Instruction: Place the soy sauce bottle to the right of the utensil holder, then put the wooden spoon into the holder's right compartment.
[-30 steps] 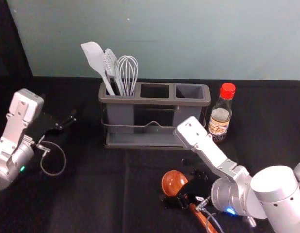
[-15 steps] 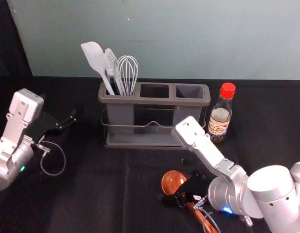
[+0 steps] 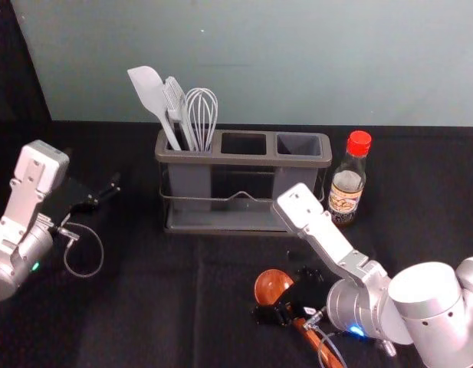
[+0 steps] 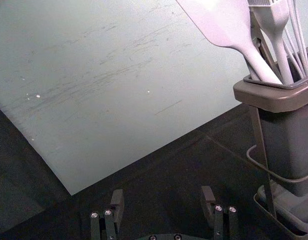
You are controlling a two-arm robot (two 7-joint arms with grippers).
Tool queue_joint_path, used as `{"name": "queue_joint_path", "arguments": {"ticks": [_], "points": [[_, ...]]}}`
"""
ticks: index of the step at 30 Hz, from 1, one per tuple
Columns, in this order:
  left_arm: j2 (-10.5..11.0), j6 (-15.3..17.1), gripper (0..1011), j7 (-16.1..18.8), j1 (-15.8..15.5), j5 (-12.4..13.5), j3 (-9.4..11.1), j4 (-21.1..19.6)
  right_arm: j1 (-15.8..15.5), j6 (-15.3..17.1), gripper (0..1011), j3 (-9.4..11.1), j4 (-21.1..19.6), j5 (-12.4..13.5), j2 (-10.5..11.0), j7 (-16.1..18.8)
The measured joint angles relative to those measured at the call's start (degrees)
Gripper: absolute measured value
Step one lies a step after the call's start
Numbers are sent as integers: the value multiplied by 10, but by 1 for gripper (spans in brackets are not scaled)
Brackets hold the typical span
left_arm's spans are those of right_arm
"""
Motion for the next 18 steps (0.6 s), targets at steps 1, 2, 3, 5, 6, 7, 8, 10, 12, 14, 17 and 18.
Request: {"name": "queue_joint_path", "arguments": {"ticks": [1, 2, 3, 5, 6, 7, 8, 10, 12, 14, 17, 18], "points": [[0, 0, 1005, 0, 0, 0, 0, 0, 0, 0, 966, 0, 1, -1, -1, 0], [0, 0, 1005, 0, 0, 0, 0, 0, 0, 0, 934, 0, 1, -2, -1, 1], [0, 0, 1005, 0, 0, 0, 0, 0, 0, 0, 909, 1, 3, -4, -2, 3], [0, 0, 1005, 0, 0, 0, 0, 0, 0, 0, 864, 2, 4, -6, -3, 4], [0, 0, 1005, 0, 0, 0, 0, 0, 0, 0, 841, 3, 4, -7, -3, 5], [0, 0, 1005, 0, 0, 0, 0, 0, 0, -1, 840, 3, 4, -8, -4, 5], [0, 0, 1005, 0, 0, 0, 0, 0, 0, -1, 840, 4, 4, -9, -4, 7], [0, 0, 1005, 0, 0, 0, 0, 0, -2, -1, 840, 6, 3, -11, -4, 8], [0, 0, 1005, 0, 0, 0, 0, 0, -5, -2, 840, 9, -1, -12, -2, 10], [0, 0, 1005, 0, 0, 0, 0, 0, -7, -3, 840, 12, -7, -13, -1, 12], [0, 0, 1005, 0, 0, 0, 0, 0, -16, -6, 840, 24, -26, -14, 7, 18], [0, 0, 1005, 0, 0, 0, 0, 0, -18, -7, 840, 27, -30, -14, 9, 19]]}}
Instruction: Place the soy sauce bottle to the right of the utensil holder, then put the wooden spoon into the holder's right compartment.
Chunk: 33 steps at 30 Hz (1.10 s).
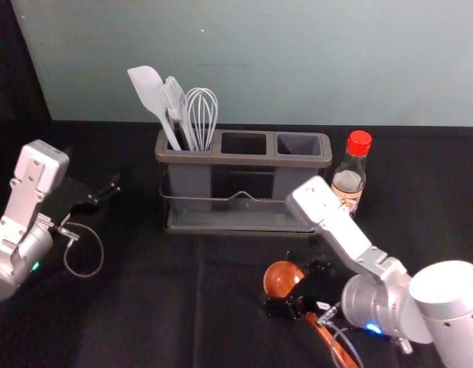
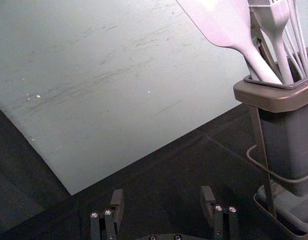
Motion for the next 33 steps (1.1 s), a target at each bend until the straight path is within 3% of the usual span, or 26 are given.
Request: {"name": "queue_joint_path", "arguments": {"ticks": [11, 17, 21, 22, 24, 26, 27, 33], "points": [[0, 0, 1005, 0, 0, 0, 0, 0, -38, -14, 840, 47, -57, 4, 29, 21], [0, 0, 1005, 0, 0, 0, 0, 0, -82, -78, 840, 86, -84, 25, 40, 22], [0, 0, 1005, 0, 0, 0, 0, 0, -123, -162, 840, 121, -95, 49, 39, 10], [0, 0, 1005, 0, 0, 0, 0, 0, -123, -162, 840, 121, -95, 49, 39, 10], [0, 0, 1005, 0, 0, 0, 0, 0, -145, -227, 841, 136, -98, 60, 37, -1], [0, 0, 1005, 0, 0, 0, 0, 0, -155, -266, 840, 142, -97, 64, 36, -5], [0, 0, 1005, 0, 0, 0, 0, 0, -164, -305, 840, 149, -96, 70, 34, -10], [0, 0, 1005, 0, 0, 0, 0, 0, -188, -415, 840, 166, -88, 89, 27, -20]]}}
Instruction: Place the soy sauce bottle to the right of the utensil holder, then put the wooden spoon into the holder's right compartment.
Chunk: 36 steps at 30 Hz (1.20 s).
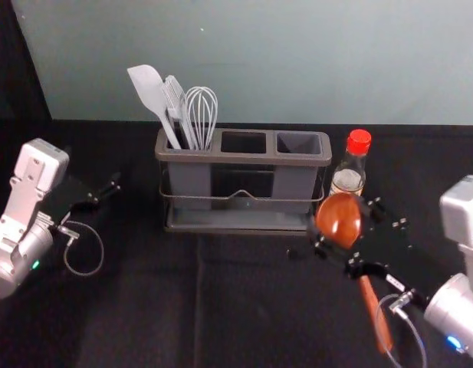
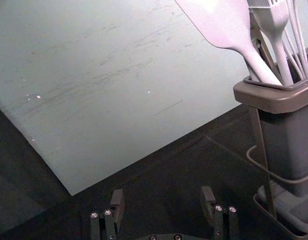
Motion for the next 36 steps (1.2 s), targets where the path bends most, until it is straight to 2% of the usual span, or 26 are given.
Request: {"name": "queue_joint_path", "arguments": {"ticks": [2, 5, 27, 34, 36], "points": [[0, 0, 1005, 0, 0, 0, 0, 0, -6, -29, 840, 5, 2, 6, -2, -5], [0, 0, 1005, 0, 0, 0, 0, 0, -8, -40, 840, 5, 5, 9, -1, -10], [0, 0, 1005, 0, 0, 0, 0, 0, -7, -45, 840, 5, 5, 10, -1, -12], [0, 0, 1005, 0, 0, 0, 0, 0, -2, -100, 840, 20, -12, 16, -1, -31], [0, 0, 1005, 0, 0, 0, 0, 0, 5, -133, 840, 22, -12, 14, -3, -37]]}}
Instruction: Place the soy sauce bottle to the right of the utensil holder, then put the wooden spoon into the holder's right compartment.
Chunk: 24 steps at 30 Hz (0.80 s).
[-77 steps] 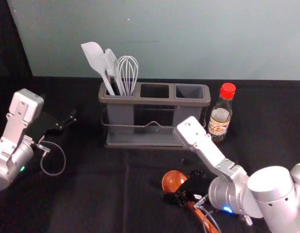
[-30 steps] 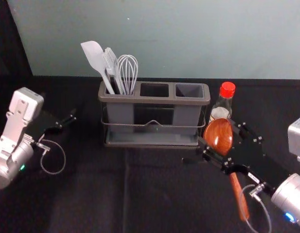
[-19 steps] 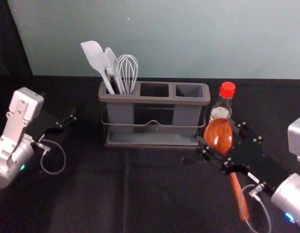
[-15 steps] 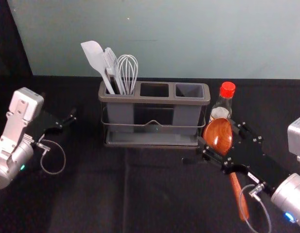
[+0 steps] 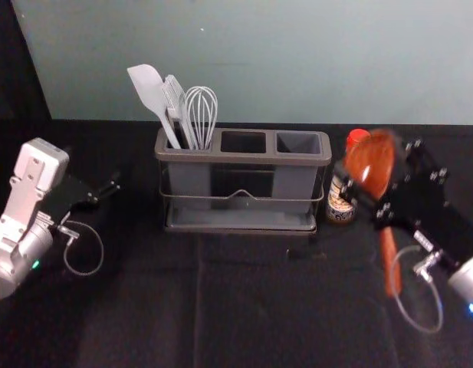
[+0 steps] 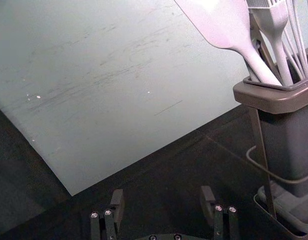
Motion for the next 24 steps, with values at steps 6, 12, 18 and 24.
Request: {"name": "queue_joint_path", "arguments": {"ticks": [6, 12, 18, 24], "points": [[0, 0, 1005, 0, 0, 0, 0, 0, 33, -70, 840, -2, 16, 1, -4, -5], [0, 0, 1005, 0, 0, 0, 0, 0, 93, -105, 840, -22, 48, 18, -3, 19], [0, 0, 1005, 0, 0, 0, 0, 0, 170, -123, 840, -51, 99, 41, -5, 49], [0, 0, 1005, 0, 0, 0, 0, 0, 241, -141, 840, -79, 167, 50, -17, 64]]}}
